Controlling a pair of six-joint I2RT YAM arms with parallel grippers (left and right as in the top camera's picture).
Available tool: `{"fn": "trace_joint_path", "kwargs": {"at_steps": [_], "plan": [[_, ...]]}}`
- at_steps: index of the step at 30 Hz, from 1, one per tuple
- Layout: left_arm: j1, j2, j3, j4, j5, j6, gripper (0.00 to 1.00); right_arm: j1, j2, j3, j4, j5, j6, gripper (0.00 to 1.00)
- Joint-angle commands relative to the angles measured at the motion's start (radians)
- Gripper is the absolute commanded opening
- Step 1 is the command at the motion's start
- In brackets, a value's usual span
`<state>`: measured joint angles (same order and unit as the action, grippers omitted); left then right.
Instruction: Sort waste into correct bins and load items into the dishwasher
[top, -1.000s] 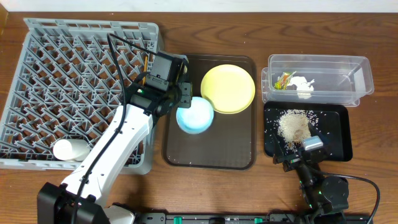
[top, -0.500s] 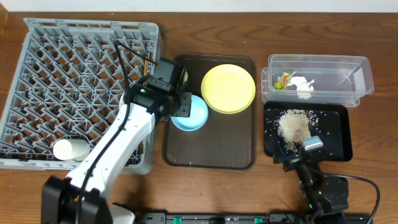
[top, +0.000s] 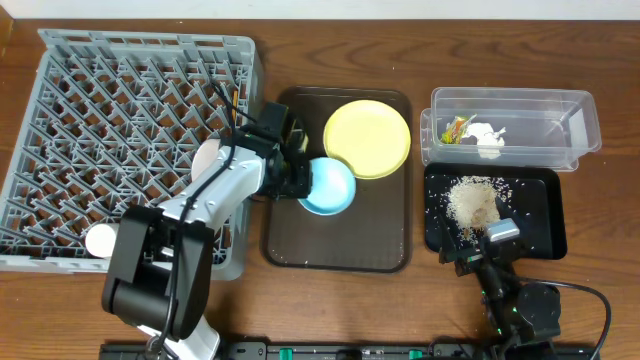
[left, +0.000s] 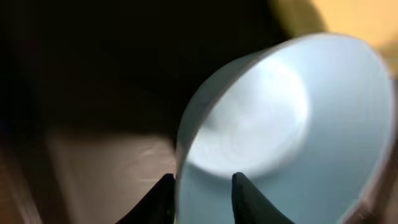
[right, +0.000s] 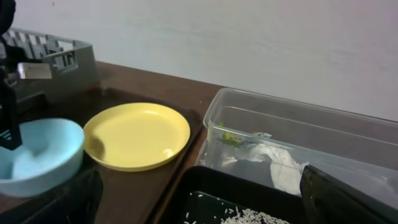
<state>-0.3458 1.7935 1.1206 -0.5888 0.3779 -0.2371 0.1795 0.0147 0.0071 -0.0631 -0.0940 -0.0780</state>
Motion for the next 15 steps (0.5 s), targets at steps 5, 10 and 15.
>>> {"fn": "trace_joint_path", "kwargs": {"at_steps": [5,10,15], "plan": [[-0.012,0.002,-0.014,-0.003,0.112,0.114,0.30,-0.009,-0.007,-0.002,-0.004,-0.003,-0.009,0.99],[-0.012,0.003,-0.070,0.035,0.112,0.128,0.32,-0.009,-0.007,-0.002,-0.004,-0.003,-0.009,0.99],[-0.012,0.006,-0.144,0.117,0.113,0.083,0.32,-0.009,-0.007,-0.002,-0.004,-0.003,-0.009,0.99]]}}
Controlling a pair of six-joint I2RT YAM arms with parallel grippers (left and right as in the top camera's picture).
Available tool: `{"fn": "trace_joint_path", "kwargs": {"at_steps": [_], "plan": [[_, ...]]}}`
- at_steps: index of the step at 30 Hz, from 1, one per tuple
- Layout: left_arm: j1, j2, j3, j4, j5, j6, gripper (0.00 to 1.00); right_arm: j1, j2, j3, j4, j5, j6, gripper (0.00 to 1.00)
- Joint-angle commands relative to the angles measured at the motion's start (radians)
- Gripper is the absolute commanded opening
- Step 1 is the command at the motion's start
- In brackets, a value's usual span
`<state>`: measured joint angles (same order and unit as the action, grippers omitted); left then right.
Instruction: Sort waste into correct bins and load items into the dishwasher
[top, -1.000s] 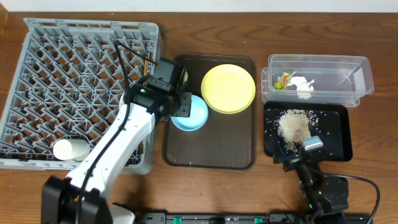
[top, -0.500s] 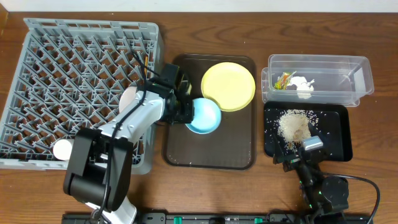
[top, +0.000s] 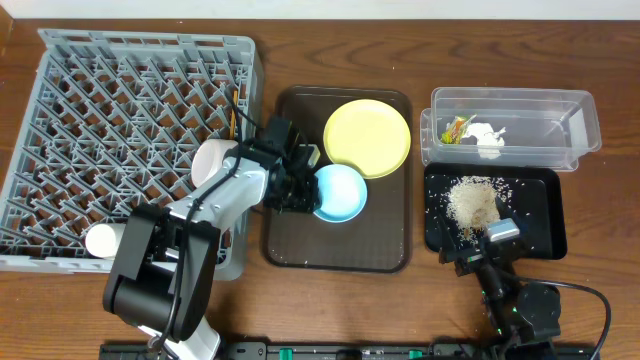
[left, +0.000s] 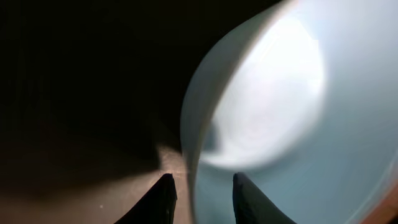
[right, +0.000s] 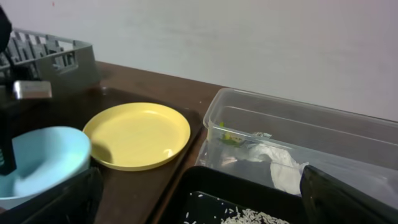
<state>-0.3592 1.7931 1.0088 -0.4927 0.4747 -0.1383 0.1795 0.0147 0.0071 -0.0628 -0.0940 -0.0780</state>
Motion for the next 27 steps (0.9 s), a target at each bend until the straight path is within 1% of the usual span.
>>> {"fn": "trace_joint_path", "kwargs": {"at_steps": [1,2,3,4,9,12,14,16,17,21,25,27], "plan": [[0.002,0.006,-0.039,0.029,0.016,-0.019,0.31,-0.009,-0.007,-0.002,-0.004,-0.004,-0.009,0.99],[0.002,0.006,-0.041,0.032,0.015,-0.020,0.28,-0.009,-0.007,-0.002,-0.004,-0.003,-0.009,0.99],[0.002,0.006,-0.041,0.032,0.016,-0.020,0.19,-0.009,-0.007,-0.002,-0.004,-0.004,-0.009,0.99],[0.002,0.005,-0.039,0.032,0.021,-0.020,0.08,-0.009,-0.007,-0.002,-0.004,-0.003,-0.009,0.99],[0.032,-0.057,0.018,-0.005,0.134,-0.020,0.08,-0.009,-0.007,-0.002,-0.004,-0.003,-0.009,0.99],[0.074,-0.147,0.095,-0.065,0.127,-0.020,0.08,-0.009,-0.007,-0.002,-0.004,-0.003,-0.009,0.99],[0.110,-0.227,0.157,-0.119,0.053,-0.020,0.08,-0.009,-0.007,-0.002,-0.004,-0.004,-0.009,0.99],[0.142,-0.301,0.210,-0.178,-0.084,-0.019,0.08,-0.009,-0.007,-0.002,-0.004,-0.004,-0.009,0.99],[0.155,-0.338,0.231,-0.205,-0.183,-0.019,0.08,-0.009,-0.007,-0.002,-0.004,-0.003,-0.009,0.99],[0.196,-0.470,0.247,-0.262,-0.714,-0.019,0.08,-0.009,-0.007,-0.002,-0.004,-0.003,-0.009,0.99],[0.206,-0.509,0.243,-0.270,-1.165,-0.003,0.08,-0.009,-0.007,-0.002,-0.004,-0.003,-0.009,0.99],[0.211,-0.495,0.238,-0.265,-1.315,0.000,0.08,-0.009,-0.007,-0.002,-0.004,-0.003,-0.009,0.99]]}}
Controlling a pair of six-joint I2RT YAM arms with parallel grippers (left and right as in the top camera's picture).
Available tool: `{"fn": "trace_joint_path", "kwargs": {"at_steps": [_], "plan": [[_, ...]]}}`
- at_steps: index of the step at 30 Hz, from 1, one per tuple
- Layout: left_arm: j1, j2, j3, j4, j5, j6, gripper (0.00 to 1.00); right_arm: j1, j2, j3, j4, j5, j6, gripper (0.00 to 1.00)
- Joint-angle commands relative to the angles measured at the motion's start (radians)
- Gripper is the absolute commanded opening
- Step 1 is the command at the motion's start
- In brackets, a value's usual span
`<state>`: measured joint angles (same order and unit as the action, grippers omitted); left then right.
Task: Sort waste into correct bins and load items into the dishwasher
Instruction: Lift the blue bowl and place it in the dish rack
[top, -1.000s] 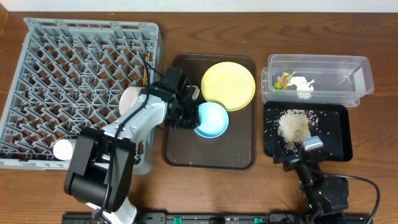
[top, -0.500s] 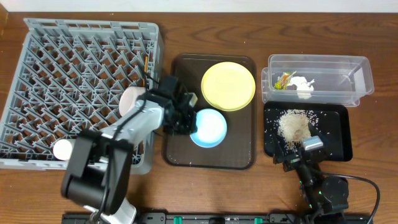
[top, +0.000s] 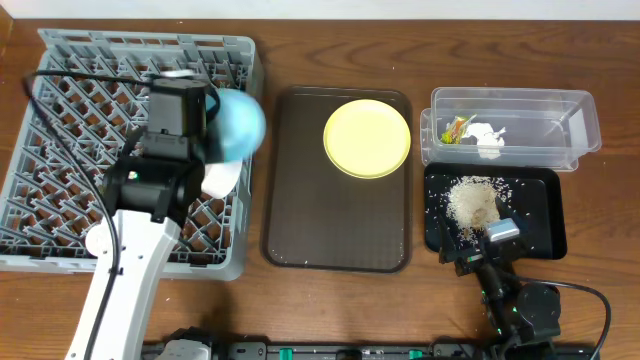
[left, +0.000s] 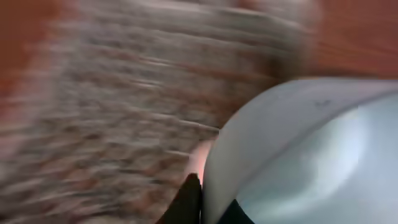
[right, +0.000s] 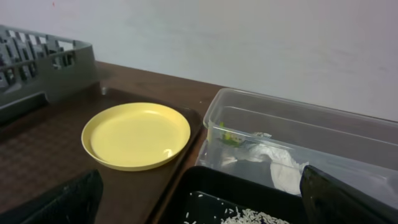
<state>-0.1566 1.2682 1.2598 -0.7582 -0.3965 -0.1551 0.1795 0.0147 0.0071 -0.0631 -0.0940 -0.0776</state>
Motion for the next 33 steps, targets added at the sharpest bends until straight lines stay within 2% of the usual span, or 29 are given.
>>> {"fn": "trace_joint_path", "kwargs": {"at_steps": [1,7,13,21,33], "plan": [[0.014,0.042,-0.015,0.003,-0.492,0.022,0.08,-0.009,-0.007,-0.002,-0.003,-0.004,-0.010,0.99],[0.060,0.180,-0.028,0.064,-0.626,0.058,0.08,-0.009,-0.007,-0.002,-0.003,-0.004,-0.010,0.99],[0.075,0.346,-0.028,0.140,-0.846,0.058,0.08,-0.009,-0.007,-0.002,-0.004,-0.003,-0.010,0.99],[0.074,0.490,-0.028,0.153,-0.846,0.057,0.08,-0.009,-0.007,-0.002,-0.004,-0.004,-0.010,0.99],[-0.018,0.502,-0.032,0.103,-0.840,0.045,0.08,-0.009,-0.007,-0.002,-0.004,-0.003,-0.010,0.99]]}}
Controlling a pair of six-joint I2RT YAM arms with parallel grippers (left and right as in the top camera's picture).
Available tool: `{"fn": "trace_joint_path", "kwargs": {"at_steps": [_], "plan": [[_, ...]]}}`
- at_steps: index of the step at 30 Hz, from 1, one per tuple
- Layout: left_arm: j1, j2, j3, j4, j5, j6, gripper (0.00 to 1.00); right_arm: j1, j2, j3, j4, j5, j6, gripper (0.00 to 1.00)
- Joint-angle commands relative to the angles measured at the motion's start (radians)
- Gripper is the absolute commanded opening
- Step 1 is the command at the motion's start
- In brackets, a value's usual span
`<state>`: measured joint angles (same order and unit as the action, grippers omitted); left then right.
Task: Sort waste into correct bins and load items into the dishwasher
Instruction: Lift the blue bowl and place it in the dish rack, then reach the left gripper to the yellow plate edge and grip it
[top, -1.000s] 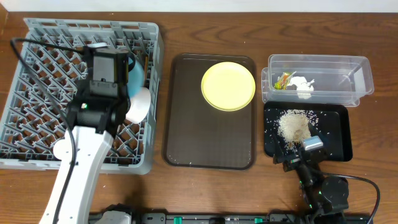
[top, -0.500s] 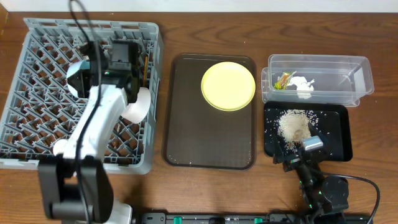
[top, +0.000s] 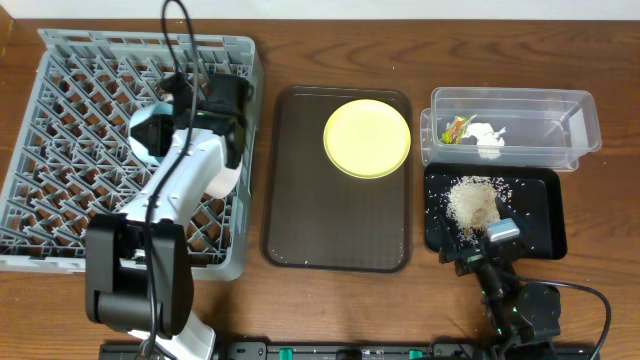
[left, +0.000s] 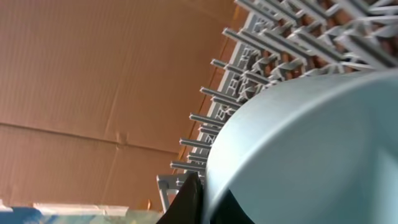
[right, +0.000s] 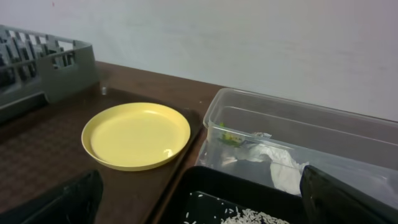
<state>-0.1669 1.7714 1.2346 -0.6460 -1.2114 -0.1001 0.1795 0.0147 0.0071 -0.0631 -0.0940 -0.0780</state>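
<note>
The light blue bowl stands on edge over the upper middle of the grey dish rack, with my left gripper shut on its rim. In the left wrist view the bowl fills the lower right, its rim pinched by the gripper, with rack tines beyond. A yellow plate lies on the brown tray. My right gripper rests open at the near right over the black tray of rice, holding nothing.
A clear bin with paper and wrapper scraps stands at the back right, behind the black tray. A white cup sits in the rack near its right wall, beside my left arm. Bare wooden table surrounds the containers.
My left gripper has carried the blue bowl from above the rack's right edge leftward to the rack's upper middle, where it now stands on edge. The right arm is unchanged.
The left gripper first held the blue bowl's rim on the brown tray beside the yellow plate, and still did half a second later. Then the bowl was over the rack's right edge. Now it is further left among the tines. The right gripper stayed open throughout.
</note>
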Motion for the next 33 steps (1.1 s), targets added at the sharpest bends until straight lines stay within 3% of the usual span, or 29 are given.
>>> {"fn": "trace_joint_path", "kwargs": {"at_steps": [1,6,7,9,12,17,22,27,33], "plan": [[-0.008,-0.002,-0.009,-0.013,-0.017,-0.009,0.08,-0.009,-0.007,-0.002,-0.003,-0.003,-0.009,0.99],[-0.009,-0.002,-0.013,-0.077,0.045,-0.048,0.13,-0.009,-0.007,-0.002,-0.003,-0.003,-0.009,0.99],[-0.010,-0.002,-0.013,-0.103,0.055,-0.073,0.17,-0.009,-0.007,-0.002,-0.004,-0.003,-0.009,0.99],[-0.016,-0.011,-0.013,-0.152,0.085,-0.127,0.40,-0.009,-0.007,-0.002,-0.003,-0.004,-0.009,0.99],[-0.043,-0.050,-0.009,-0.212,0.184,-0.168,0.52,-0.009,-0.007,-0.002,-0.004,-0.004,-0.009,0.99],[-0.104,-0.164,0.006,-0.274,0.346,-0.167,0.59,-0.009,-0.007,-0.002,-0.003,-0.003,-0.009,0.99],[-0.180,-0.315,0.013,-0.277,0.754,-0.170,0.61,-0.009,-0.007,-0.002,-0.003,-0.004,-0.009,0.99],[-0.224,-0.349,0.013,-0.164,1.136,-0.235,0.61,-0.009,-0.007,-0.002,-0.003,-0.004,-0.009,0.99],[-0.254,-0.227,0.013,0.018,1.235,-0.235,0.65,-0.009,-0.007,-0.002,-0.003,-0.004,-0.009,0.99]]}}
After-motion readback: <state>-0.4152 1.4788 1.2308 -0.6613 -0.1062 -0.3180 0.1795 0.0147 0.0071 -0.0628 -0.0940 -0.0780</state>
